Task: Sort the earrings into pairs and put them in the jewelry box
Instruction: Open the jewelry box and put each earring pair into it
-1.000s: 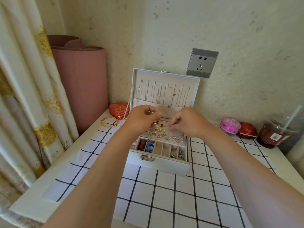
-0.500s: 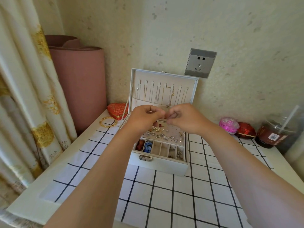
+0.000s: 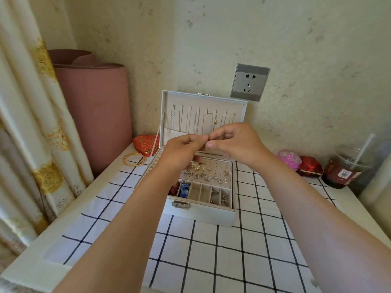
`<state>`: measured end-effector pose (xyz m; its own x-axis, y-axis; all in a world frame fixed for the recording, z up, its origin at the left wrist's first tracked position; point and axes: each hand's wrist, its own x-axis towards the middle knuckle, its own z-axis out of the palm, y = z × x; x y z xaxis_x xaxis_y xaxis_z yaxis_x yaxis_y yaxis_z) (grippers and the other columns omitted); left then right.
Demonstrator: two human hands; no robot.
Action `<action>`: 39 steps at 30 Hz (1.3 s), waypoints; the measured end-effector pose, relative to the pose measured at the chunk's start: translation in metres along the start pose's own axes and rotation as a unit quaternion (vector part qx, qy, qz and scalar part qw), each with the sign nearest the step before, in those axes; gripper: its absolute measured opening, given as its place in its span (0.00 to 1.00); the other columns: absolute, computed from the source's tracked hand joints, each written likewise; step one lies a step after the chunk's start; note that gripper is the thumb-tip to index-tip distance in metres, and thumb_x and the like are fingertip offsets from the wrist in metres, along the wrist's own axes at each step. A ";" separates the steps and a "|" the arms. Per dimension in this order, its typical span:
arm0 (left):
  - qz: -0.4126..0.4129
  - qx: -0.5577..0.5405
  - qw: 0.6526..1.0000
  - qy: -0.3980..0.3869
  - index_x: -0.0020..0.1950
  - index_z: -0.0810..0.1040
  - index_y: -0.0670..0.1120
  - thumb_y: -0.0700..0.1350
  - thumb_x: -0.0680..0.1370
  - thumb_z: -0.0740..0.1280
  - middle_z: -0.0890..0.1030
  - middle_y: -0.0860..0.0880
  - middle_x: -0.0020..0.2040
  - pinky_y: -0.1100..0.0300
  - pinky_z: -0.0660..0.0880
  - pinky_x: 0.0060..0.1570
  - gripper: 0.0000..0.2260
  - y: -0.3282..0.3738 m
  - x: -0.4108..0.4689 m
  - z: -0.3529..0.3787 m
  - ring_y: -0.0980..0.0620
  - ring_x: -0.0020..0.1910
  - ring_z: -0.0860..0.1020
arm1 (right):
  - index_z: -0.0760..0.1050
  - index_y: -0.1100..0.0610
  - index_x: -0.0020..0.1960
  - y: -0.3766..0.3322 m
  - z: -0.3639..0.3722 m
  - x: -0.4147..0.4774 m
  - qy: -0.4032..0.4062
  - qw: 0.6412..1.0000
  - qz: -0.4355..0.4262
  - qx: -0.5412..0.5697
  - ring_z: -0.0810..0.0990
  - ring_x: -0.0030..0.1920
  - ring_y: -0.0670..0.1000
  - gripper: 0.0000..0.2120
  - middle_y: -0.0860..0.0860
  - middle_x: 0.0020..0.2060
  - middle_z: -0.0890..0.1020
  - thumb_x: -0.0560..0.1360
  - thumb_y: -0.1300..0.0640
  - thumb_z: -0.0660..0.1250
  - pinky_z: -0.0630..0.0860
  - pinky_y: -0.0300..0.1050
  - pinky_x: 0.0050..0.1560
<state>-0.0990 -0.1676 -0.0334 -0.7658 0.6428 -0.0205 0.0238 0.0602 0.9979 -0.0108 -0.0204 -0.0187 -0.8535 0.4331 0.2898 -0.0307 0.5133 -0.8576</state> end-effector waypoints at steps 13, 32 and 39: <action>0.227 0.491 0.840 -0.035 0.62 0.79 0.58 0.53 0.77 0.66 0.75 0.57 0.63 0.57 0.64 0.65 0.13 -0.045 0.005 -0.020 0.55 0.65 0.65 | 0.86 0.48 0.42 0.030 0.000 -0.004 -0.109 0.967 0.051 -0.225 0.83 0.40 0.38 0.07 0.42 0.37 0.86 0.69 0.59 0.80 0.78 0.34 0.47; 0.221 0.492 0.840 -0.063 0.66 0.77 0.55 0.54 0.77 0.67 0.74 0.54 0.60 0.55 0.67 0.64 0.18 -0.048 0.008 -0.019 0.53 0.64 0.67 | 0.85 0.42 0.41 0.026 0.007 -0.001 -0.163 0.942 0.038 -0.291 0.82 0.43 0.37 0.10 0.38 0.39 0.85 0.72 0.58 0.75 0.78 0.37 0.49; 0.240 0.476 0.844 -0.052 0.65 0.77 0.56 0.54 0.76 0.67 0.74 0.55 0.61 0.52 0.67 0.64 0.17 -0.041 -0.005 -0.015 0.53 0.63 0.68 | 0.85 0.47 0.48 0.010 -0.015 -0.017 -0.121 0.957 0.029 -0.262 0.81 0.46 0.39 0.07 0.40 0.42 0.83 0.74 0.59 0.74 0.70 0.26 0.42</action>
<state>-0.1059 -0.1845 -0.0734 -0.4609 0.8285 0.3180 0.8595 0.3275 0.3924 0.0112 -0.0114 -0.0255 -0.9430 0.3209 0.0875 0.2312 0.8216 -0.5210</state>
